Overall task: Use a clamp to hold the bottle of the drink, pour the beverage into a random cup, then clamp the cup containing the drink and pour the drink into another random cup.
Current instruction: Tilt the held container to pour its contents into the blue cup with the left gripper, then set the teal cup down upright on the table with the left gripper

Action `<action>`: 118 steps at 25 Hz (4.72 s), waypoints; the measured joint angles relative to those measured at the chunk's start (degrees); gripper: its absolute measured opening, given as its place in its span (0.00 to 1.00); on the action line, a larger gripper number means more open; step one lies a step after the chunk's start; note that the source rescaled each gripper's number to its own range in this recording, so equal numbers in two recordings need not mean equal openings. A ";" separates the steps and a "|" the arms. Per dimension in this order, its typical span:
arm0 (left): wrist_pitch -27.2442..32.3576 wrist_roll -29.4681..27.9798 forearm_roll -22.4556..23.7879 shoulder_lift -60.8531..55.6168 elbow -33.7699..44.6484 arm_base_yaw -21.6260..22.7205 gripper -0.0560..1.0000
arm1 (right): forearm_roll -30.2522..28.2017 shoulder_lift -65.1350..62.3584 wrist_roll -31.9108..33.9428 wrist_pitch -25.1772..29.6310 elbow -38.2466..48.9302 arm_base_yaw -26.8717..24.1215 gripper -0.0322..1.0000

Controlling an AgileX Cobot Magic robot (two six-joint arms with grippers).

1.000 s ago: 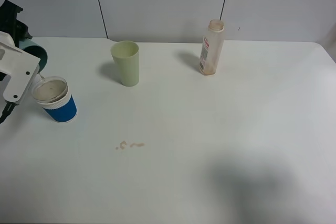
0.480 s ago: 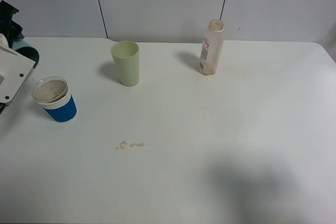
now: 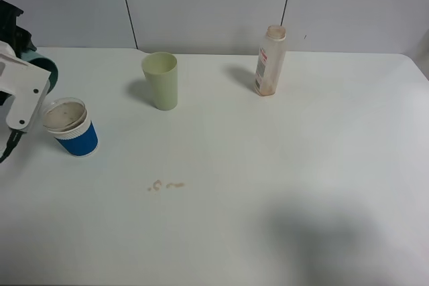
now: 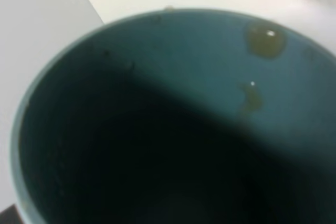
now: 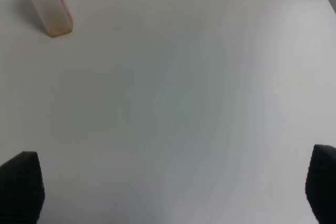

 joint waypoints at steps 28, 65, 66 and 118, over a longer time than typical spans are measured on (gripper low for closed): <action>-25.17 -19.26 -18.15 0.00 0.00 21.66 0.06 | 0.00 0.00 0.00 0.00 0.00 0.00 1.00; -61.78 -43.57 -26.70 18.69 -0.06 30.59 0.06 | 0.00 0.00 0.00 0.00 0.00 0.00 1.00; -62.72 -44.10 -26.70 19.18 -0.06 31.29 0.06 | 0.00 0.00 0.00 0.00 0.00 0.00 1.00; -78.85 -54.34 -23.69 52.26 -17.16 33.21 0.06 | 0.00 0.00 0.00 0.00 0.00 0.00 1.00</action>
